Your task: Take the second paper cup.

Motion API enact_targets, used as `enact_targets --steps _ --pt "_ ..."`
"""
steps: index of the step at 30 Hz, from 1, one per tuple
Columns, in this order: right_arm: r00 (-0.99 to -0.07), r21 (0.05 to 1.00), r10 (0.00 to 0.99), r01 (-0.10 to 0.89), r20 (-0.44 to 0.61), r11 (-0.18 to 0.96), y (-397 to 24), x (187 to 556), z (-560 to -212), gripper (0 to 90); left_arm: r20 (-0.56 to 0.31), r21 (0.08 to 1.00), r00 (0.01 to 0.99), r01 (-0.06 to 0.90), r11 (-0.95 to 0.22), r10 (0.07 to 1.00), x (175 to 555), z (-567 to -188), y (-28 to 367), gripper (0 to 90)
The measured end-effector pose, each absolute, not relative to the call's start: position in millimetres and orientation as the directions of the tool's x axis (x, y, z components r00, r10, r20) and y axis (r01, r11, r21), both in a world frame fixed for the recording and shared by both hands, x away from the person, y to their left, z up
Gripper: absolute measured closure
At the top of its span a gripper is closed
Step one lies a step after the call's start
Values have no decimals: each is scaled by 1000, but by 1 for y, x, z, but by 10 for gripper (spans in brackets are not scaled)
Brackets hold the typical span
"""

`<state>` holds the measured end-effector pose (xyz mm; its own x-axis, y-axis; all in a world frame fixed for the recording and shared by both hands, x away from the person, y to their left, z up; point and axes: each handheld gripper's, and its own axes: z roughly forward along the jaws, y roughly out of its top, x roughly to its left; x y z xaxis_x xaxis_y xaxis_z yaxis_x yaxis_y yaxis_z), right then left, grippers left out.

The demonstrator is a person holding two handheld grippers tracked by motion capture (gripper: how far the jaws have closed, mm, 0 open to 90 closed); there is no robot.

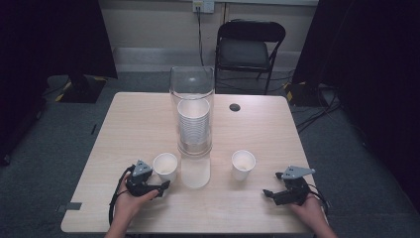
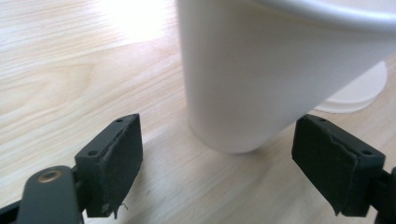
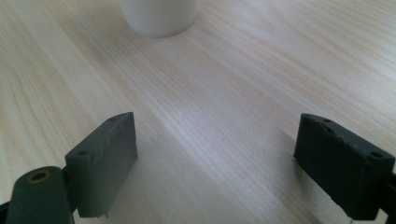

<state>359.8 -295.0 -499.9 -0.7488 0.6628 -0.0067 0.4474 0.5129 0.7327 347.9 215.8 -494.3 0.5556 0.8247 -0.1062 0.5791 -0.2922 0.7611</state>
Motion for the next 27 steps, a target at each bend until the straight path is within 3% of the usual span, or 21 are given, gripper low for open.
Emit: enact_targets --steps 27 --pt "-750 732 661 447 -7 514 -296 358 -500 124 -51 720 535 605 -340 843 332 -493 276 163"
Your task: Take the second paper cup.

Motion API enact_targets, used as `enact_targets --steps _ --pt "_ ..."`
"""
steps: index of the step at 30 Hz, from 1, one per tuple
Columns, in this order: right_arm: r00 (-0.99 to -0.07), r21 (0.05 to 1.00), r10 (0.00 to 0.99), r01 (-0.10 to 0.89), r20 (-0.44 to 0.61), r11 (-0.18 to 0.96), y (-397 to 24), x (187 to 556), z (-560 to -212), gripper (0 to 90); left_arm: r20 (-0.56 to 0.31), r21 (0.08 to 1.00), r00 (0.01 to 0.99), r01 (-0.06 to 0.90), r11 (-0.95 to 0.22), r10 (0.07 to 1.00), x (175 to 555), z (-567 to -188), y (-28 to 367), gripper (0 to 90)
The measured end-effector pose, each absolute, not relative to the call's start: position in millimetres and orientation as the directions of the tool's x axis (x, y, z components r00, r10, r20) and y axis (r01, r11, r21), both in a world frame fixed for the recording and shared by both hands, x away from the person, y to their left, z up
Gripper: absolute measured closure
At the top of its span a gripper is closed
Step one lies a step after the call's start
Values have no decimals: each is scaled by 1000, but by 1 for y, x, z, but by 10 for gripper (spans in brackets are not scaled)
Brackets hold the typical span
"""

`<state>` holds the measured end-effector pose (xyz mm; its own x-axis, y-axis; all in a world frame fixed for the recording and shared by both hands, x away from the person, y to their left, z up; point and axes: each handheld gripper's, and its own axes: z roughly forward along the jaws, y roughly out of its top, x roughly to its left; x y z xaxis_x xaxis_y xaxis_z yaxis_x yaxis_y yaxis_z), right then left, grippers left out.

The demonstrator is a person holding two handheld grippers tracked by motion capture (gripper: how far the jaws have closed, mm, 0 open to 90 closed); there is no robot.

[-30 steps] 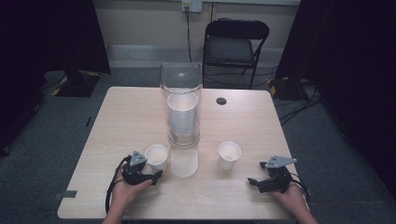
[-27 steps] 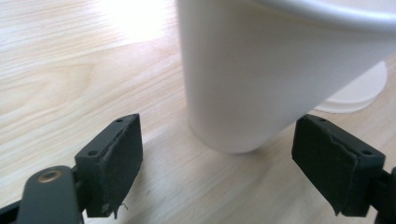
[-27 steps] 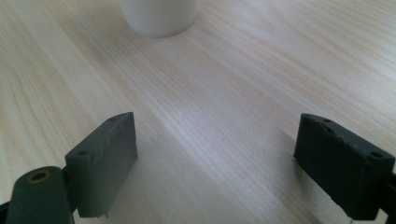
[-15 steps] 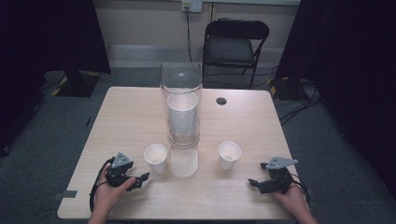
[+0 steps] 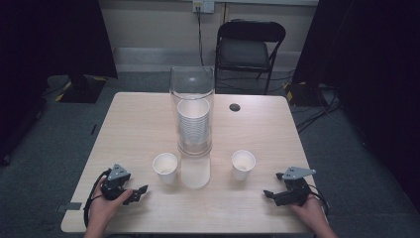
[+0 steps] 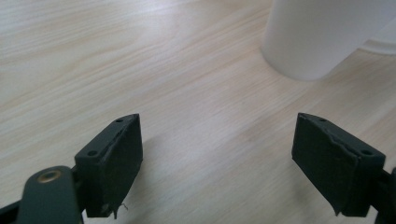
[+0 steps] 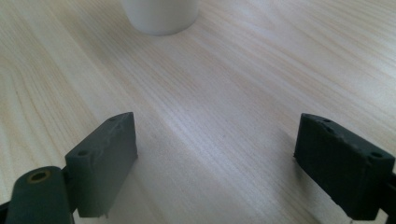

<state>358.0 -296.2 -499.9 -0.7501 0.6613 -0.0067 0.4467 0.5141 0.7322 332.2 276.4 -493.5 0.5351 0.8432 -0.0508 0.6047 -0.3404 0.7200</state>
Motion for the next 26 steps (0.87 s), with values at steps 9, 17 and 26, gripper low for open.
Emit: enact_targets --steps 9,17,26 --pt "-750 732 661 447 -7 514 -296 358 -500 123 -28 713 517 610 -346 855 329 -497 284 165" --pt "-755 731 656 443 -8 519 -297 359 -500 119 1 738 526 574 -356 850 328 -502 289 138" --pt "-755 731 656 446 -3 517 -302 361 -500 115 0 738 528 573 -357 849 328 -502 289 135"
